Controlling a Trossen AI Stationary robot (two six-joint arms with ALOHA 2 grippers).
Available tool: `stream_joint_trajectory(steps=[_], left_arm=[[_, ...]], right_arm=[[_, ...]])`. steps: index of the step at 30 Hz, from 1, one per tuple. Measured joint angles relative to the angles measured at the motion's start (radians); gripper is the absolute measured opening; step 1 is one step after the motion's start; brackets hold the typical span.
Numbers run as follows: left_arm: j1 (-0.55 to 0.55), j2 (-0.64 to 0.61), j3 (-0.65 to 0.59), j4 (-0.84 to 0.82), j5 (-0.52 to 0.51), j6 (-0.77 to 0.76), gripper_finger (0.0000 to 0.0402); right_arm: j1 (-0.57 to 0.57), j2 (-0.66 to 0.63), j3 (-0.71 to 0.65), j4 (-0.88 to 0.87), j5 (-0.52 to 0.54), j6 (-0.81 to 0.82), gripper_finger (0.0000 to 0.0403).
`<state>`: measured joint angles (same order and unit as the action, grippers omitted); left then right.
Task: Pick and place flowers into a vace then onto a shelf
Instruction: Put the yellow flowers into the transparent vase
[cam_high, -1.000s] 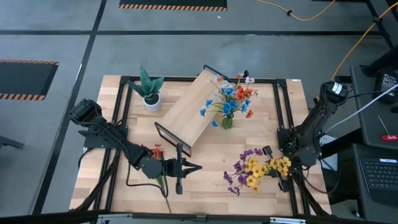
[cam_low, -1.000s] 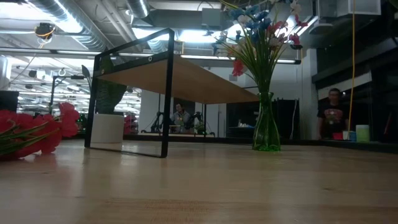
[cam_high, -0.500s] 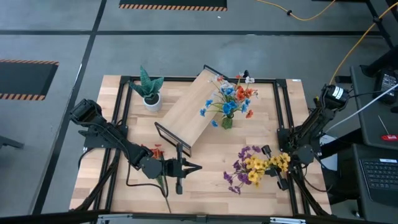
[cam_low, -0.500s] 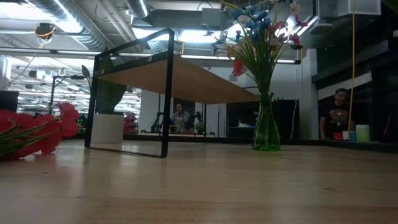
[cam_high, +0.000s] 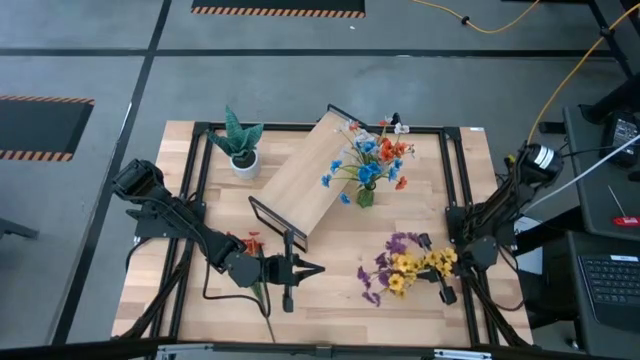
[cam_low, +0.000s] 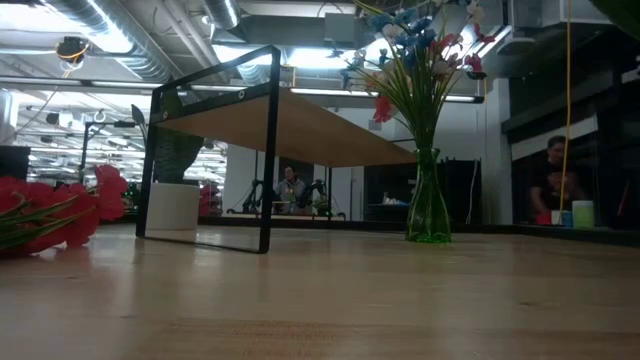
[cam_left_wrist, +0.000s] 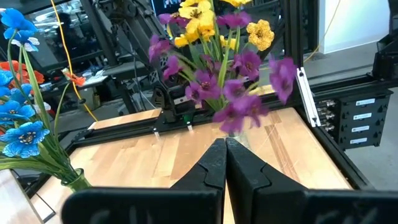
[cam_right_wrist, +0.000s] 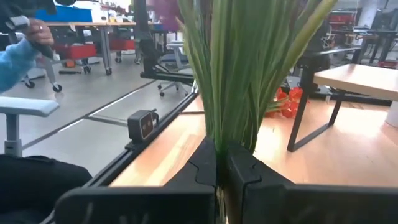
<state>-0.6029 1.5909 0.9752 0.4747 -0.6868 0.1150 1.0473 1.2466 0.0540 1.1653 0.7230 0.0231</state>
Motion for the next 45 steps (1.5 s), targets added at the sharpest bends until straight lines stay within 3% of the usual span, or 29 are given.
stream_joint_trajectory(steps=[10,24,32,37,45], left_arm=[[0.0,0.0,0.0,0.0,0.0,0.0,0.0001],[0.0,0.0,0.0,0.0,0.0,0.0,0.0001],[0.0,0.0,0.0,0.0,0.0,0.0,0.0001],[0.0,0.0,0.0,0.0,0.0,0.0,0.0001],[0.0,0.0,0.0,0.0,0.0,0.0,0.0001]], right_arm=[[0.0,0.072,0.0,0.003,-0.002,0.028,0.0013],[0.0,0.07,0.0,-0.001,-0.038,0.056,0.0117],[0.0,0.003,0.0,-0.078,-0.045,0.068,0.0169],[0.0,-0.057,0.0,-0.227,-0.046,0.133,0.0182],[0.0,-0.106,0.0,-0.293,-0.047,0.128,0.018]])
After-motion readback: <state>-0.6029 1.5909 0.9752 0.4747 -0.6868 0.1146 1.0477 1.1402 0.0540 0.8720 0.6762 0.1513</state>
